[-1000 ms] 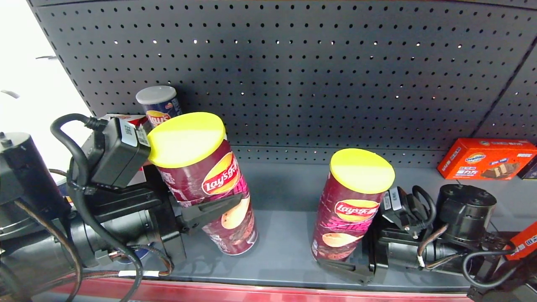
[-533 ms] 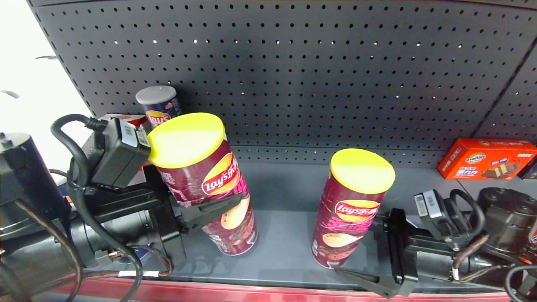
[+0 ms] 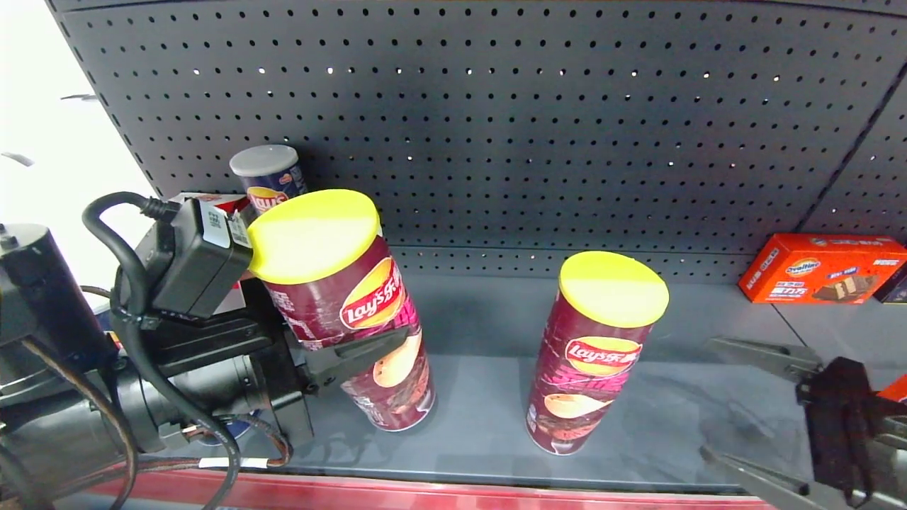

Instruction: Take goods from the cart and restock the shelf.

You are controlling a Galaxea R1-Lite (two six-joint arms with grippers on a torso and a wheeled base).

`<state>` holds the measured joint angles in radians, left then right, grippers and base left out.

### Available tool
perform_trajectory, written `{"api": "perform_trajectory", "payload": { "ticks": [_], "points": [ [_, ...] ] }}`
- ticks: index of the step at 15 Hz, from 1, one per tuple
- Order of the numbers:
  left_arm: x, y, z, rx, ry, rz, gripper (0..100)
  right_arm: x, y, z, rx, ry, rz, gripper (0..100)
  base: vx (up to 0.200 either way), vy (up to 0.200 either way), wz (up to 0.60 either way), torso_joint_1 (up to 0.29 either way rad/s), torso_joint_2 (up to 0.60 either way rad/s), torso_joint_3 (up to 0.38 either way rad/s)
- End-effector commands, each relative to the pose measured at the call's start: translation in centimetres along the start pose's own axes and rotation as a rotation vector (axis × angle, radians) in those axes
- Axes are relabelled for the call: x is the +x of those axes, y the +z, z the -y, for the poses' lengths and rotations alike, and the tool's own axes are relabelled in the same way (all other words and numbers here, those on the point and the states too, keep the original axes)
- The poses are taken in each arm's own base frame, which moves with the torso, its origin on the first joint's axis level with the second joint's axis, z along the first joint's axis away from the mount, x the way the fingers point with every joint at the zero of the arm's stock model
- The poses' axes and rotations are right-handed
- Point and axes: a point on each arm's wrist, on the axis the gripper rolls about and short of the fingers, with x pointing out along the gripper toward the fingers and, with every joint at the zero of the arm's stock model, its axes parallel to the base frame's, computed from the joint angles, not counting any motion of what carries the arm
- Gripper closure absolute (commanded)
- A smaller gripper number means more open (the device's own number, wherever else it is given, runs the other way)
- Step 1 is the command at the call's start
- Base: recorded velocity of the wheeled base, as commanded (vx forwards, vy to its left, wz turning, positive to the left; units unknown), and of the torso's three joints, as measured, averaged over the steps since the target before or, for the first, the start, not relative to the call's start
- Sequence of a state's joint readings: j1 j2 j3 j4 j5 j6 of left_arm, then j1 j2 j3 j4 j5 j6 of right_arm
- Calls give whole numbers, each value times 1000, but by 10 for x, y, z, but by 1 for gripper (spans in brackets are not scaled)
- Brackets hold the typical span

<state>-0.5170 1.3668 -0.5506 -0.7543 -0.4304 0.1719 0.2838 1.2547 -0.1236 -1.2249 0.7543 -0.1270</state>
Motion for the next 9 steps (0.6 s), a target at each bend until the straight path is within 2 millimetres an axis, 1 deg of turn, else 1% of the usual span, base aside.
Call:
{"api": "perform_trajectory", "payload": {
  "ticks": [1,3,5,7,8,9],
  "points": [
    [0,1,0,2,0,5,100,-43,23,-13,-65,-181,52,0,0,0,0,0,0,0],
    [0,2,-1,4,4,8,100,-65,30,-25,-80,-337,39,0,0,0,0,0,0,0],
    [-1,2,-1,4,10,9,100,-85,32,-47,-41,-526,32,0,0,0,0,0,0,0],
    [-2,1,-3,5,22,6,100,-99,26,-73,-13,-702,6,0,0,0,0,0,0,0],
    [-2,1,-3,5,22,6,100,-99,26,-73,-13,-702,6,0,0,0,0,0,0,0],
    [-2,1,-4,5,25,5,100,-108,18,-92,24,-861,-41,0,0,0,0,0,0,0]
  ]
}}
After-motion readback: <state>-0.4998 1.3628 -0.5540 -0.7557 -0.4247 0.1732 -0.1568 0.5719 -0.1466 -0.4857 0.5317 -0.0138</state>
